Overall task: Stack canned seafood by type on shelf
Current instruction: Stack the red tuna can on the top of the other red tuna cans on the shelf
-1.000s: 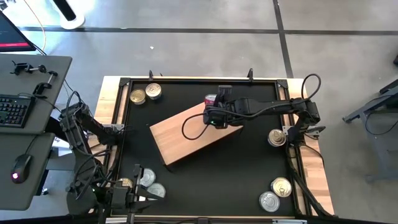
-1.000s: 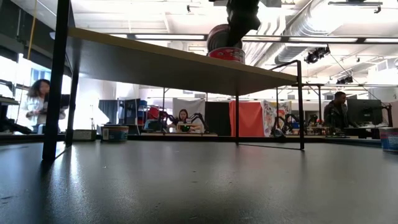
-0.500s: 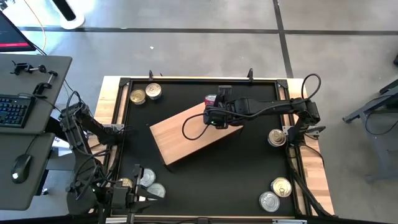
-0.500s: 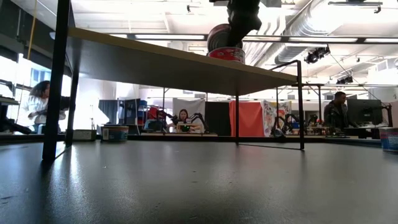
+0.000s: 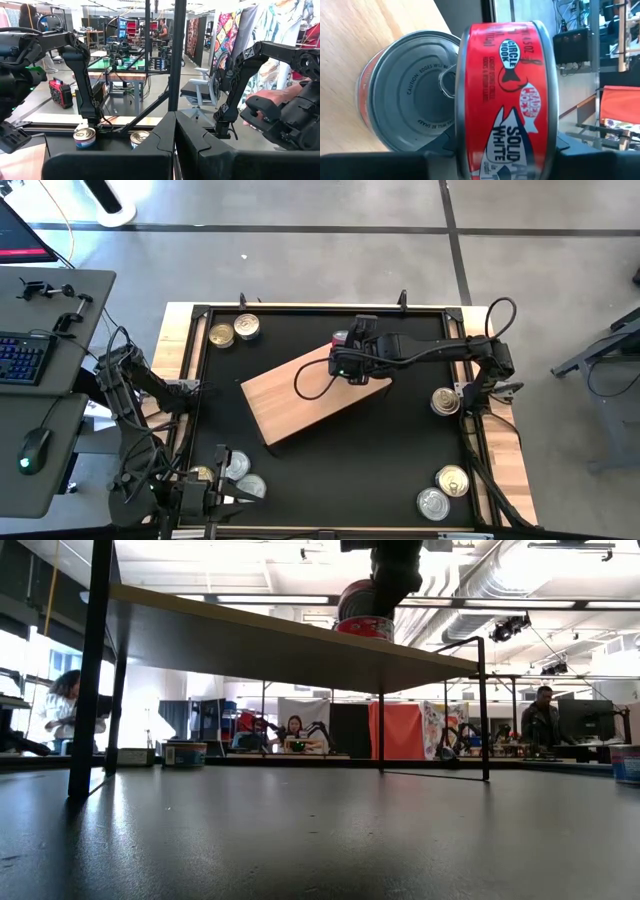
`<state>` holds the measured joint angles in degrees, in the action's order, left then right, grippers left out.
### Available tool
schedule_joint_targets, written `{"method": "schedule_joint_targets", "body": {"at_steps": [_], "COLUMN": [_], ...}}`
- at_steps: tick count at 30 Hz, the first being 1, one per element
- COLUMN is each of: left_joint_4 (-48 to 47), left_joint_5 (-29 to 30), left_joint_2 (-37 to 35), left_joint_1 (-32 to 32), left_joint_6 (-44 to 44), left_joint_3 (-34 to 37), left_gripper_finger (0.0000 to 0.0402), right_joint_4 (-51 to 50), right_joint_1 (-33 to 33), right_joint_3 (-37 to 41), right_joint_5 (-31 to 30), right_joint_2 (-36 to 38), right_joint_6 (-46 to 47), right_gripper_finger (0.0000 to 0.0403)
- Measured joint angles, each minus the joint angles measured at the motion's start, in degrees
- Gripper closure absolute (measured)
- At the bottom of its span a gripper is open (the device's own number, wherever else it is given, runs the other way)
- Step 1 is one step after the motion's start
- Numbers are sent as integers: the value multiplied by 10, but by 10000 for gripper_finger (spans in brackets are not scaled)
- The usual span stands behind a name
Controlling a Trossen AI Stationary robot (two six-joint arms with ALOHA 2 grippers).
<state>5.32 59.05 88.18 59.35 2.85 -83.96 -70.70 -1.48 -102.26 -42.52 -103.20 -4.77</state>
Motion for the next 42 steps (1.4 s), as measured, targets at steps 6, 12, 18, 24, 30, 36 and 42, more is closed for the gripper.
{"method": "schedule_joint_targets", "body": {"at_steps": [6, 12, 18, 24, 30, 36, 42], "left_joint_4": [-9, -10, -10, -10, -12, -12, -19], "left_joint_5": [0, 1, 1, 1, 1, 1, 1], "left_joint_2": [0, 0, 0, 0, 0, 0, 0], "left_joint_1": [0, 0, 0, 0, 0, 0, 0], "left_joint_6": [0, 0, 0, 0, 0, 0, 0], "left_joint_3": [0, 0, 0, 0, 0, 0, 0], "left_gripper_finger": [401, 402, 402, 401, 401, 401, 401], "right_joint_4": [2, 11, 11, 11, 11, 11, -5], "right_joint_1": [0, -1, 0, -1, -1, -1, -2], "right_joint_3": [0, 0, 0, 0, -1, -1, -20], "right_joint_5": [8, 16, 38, 43, 65, 83, 105], "right_joint_2": [0, 0, 0, 0, 1, 3, 2], "right_joint_6": [-1, -2, -2, 1, 29, 34, 35], "right_gripper_finger": [267, 259, 203, 146, 128, 128, 128]}}
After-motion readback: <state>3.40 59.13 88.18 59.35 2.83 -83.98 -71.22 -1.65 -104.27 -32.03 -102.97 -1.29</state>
